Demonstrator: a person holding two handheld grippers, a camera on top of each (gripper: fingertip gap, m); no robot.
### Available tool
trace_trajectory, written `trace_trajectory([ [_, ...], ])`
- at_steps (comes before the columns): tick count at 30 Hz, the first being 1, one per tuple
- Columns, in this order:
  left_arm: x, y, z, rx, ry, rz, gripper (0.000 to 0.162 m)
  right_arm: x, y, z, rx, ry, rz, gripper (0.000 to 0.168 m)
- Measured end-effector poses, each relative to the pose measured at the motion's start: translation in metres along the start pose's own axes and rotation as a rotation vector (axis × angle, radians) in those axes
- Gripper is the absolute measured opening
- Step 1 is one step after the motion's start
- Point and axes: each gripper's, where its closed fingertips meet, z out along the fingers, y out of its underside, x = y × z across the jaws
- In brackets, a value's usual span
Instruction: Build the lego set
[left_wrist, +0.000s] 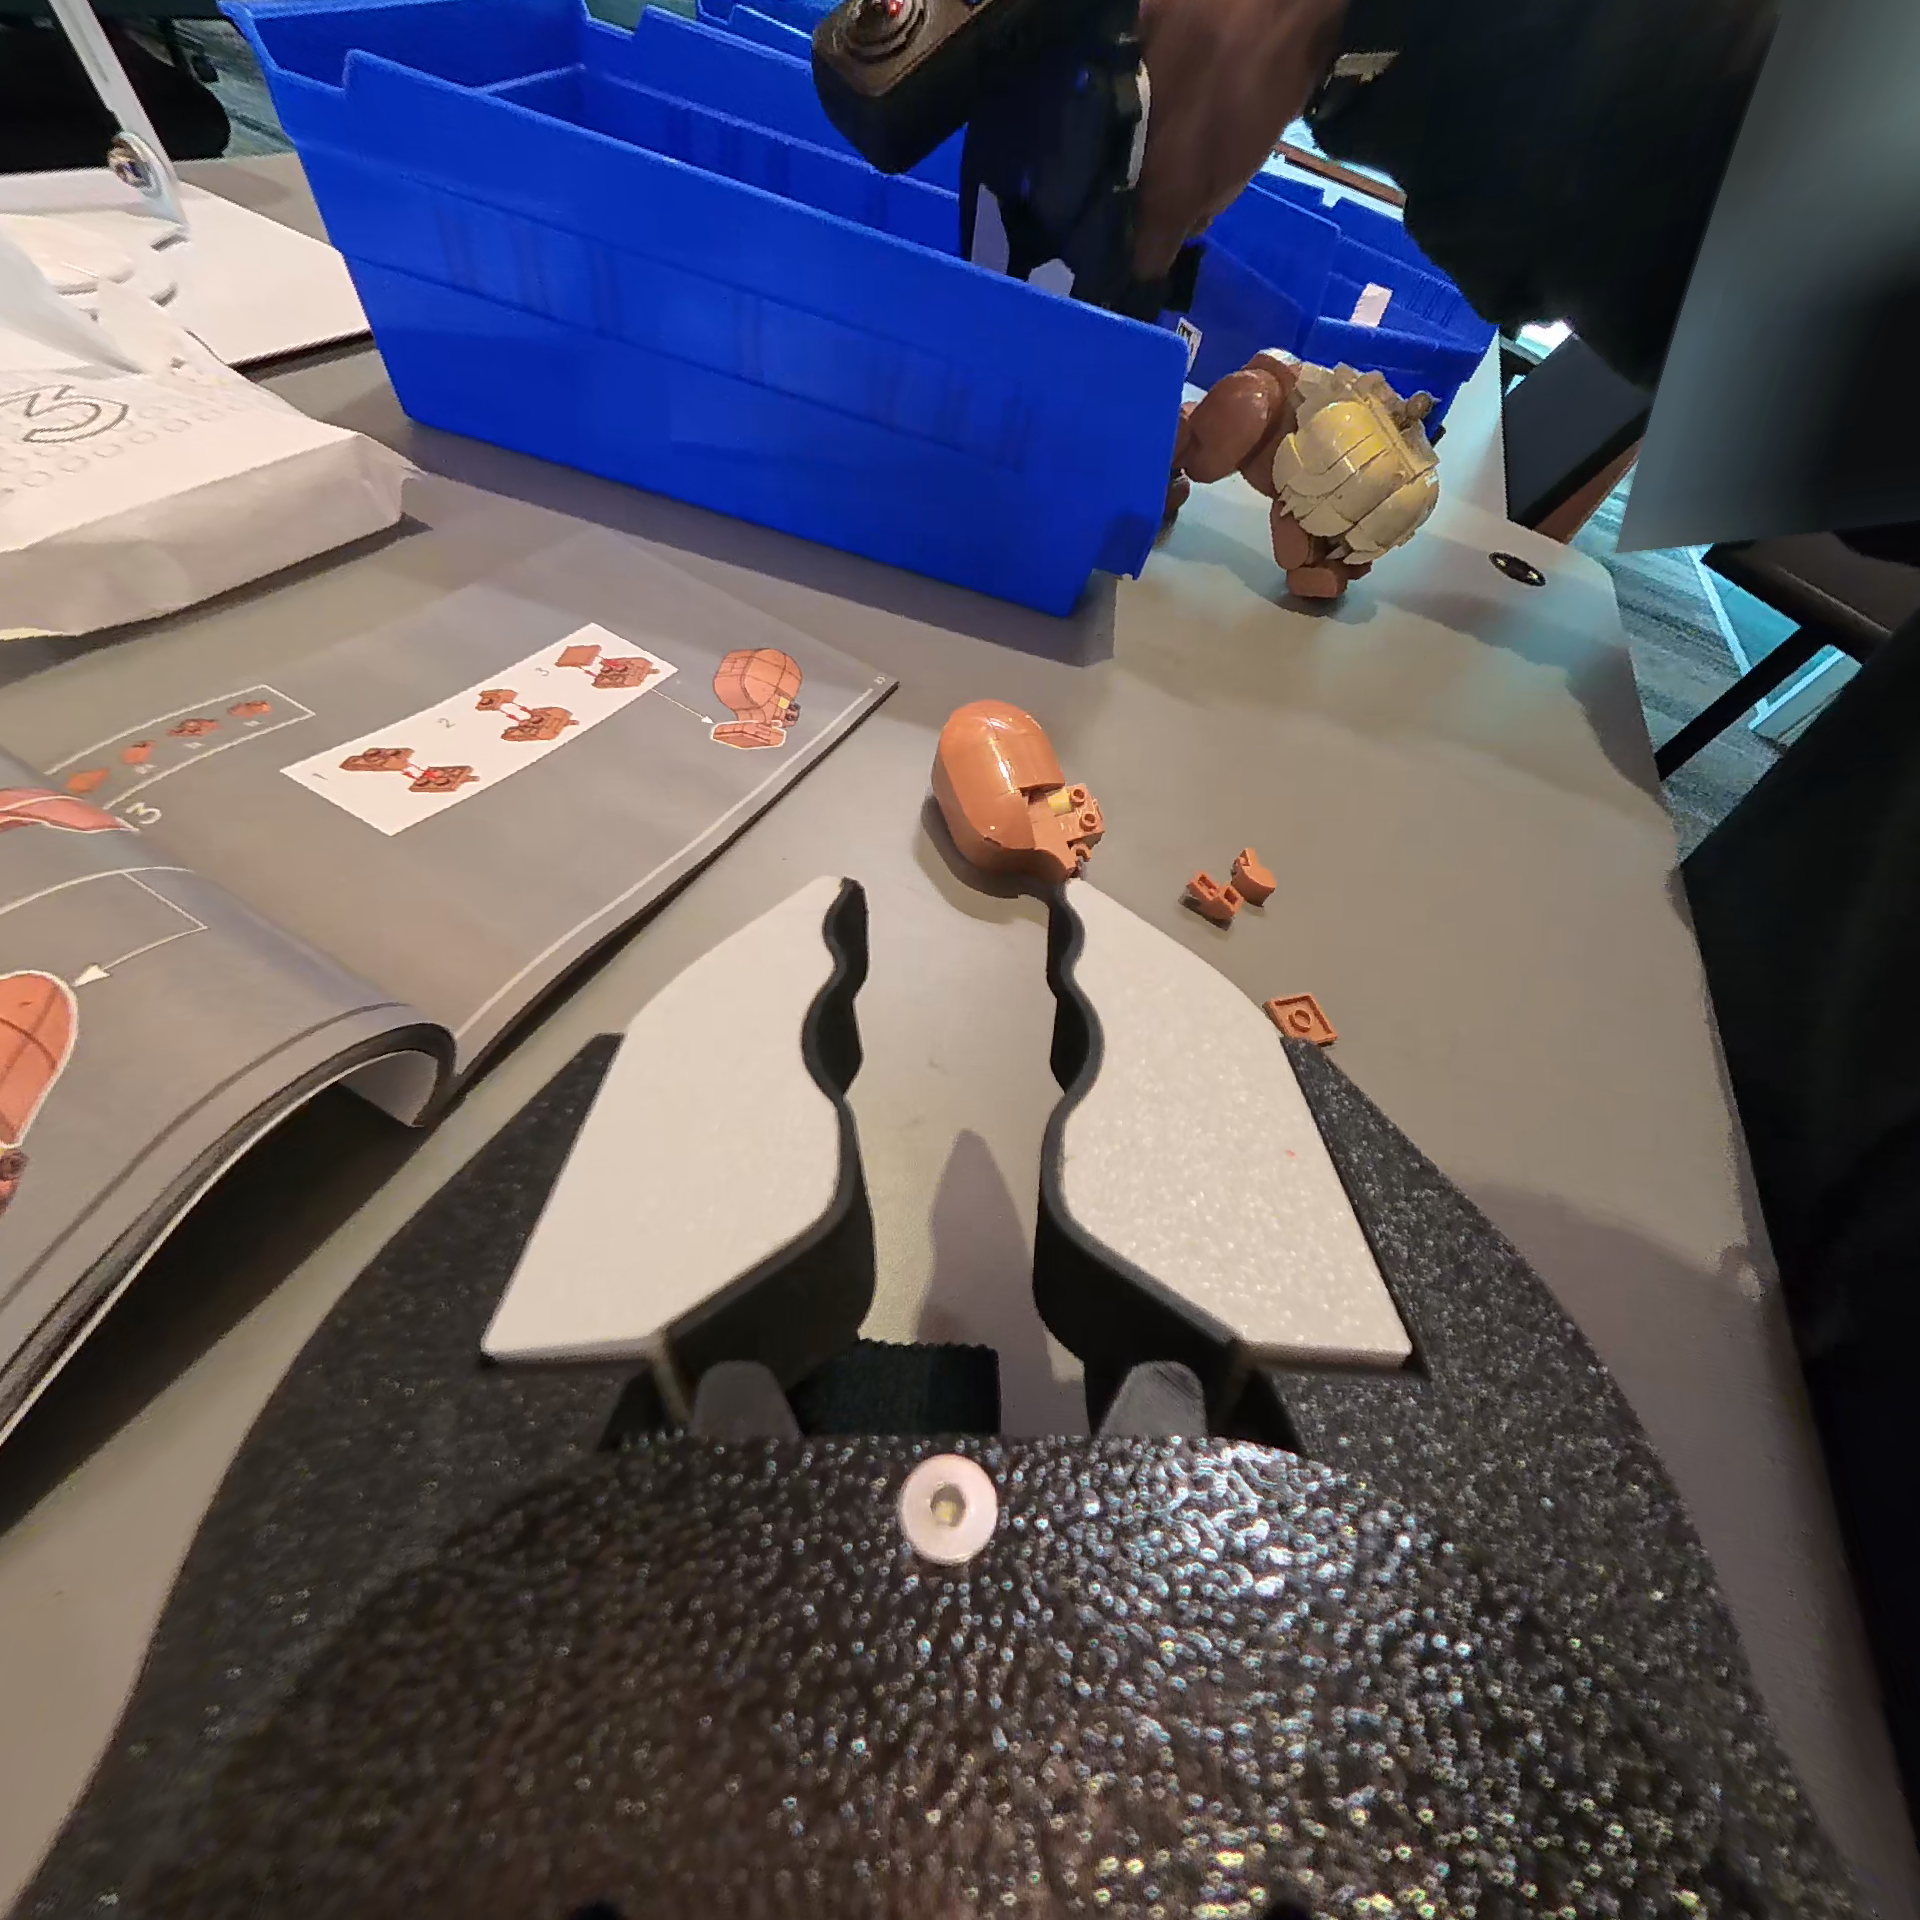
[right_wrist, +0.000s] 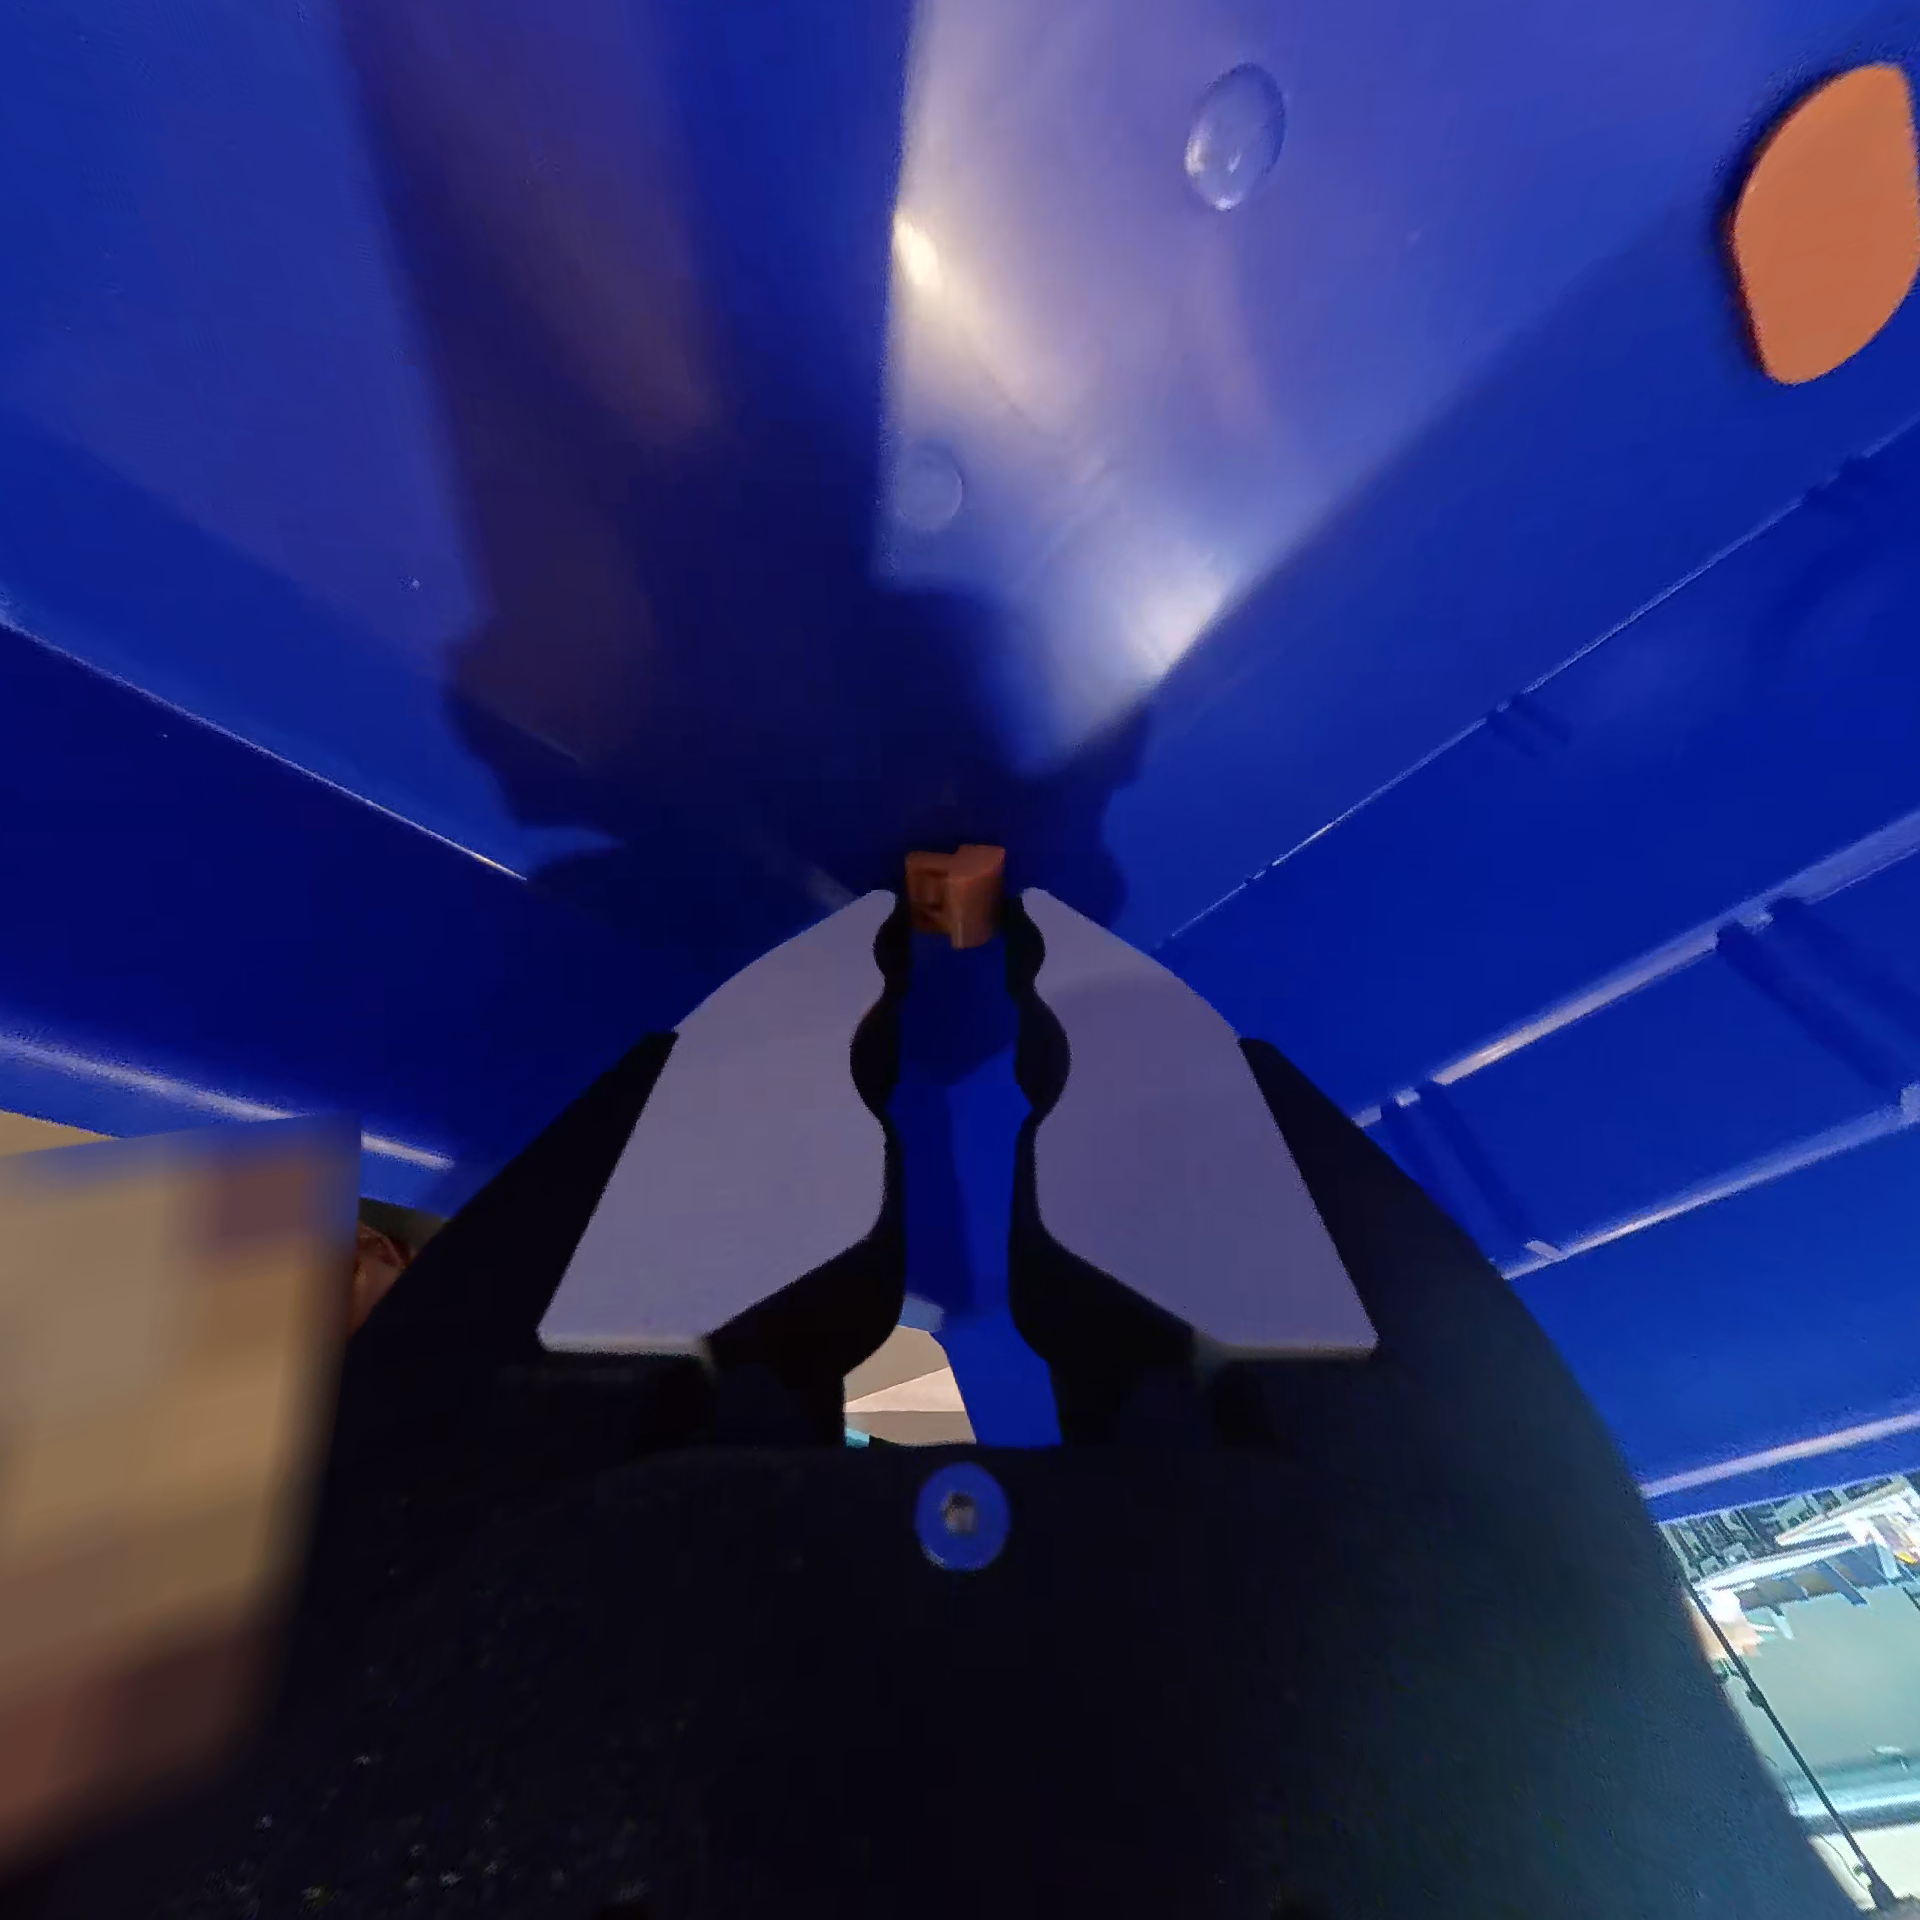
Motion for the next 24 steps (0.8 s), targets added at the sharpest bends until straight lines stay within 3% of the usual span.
trace_trajectory([
  [5, 0.003, -0.001, 0.0, 0.003, 0.006, 0.006, 0.033, 0.0, -0.003, -0.004, 0.05, 0.024, 0.018, 0.018],
  [9, 0.004, -0.003, -0.002, 0.009, -0.004, 0.02, 0.033, -0.011, -0.005, -0.04, 0.202, 0.052, 0.049, 0.017],
  [13, 0.002, -0.005, -0.003, 0.017, -0.007, 0.013, 0.033, -0.074, -0.018, -0.104, 0.509, 0.036, 0.013, 0.017],
  [16, 0.003, -0.004, -0.002, 0.013, -0.001, 0.01, 0.033, -0.136, -0.028, -0.128, 0.682, 0.035, -0.032, 0.017],
  [19, 0.006, -0.002, 0.001, 0.006, 0.009, 0.013, 0.033, -0.182, -0.049, -0.118, 0.769, 0.032, -0.039, 0.017],
  [24, 0.007, 0.002, 0.005, -0.017, 0.003, 0.027, 0.033, -0.22, -0.08, -0.08, 0.815, -0.071, 0.007, 0.017],
])
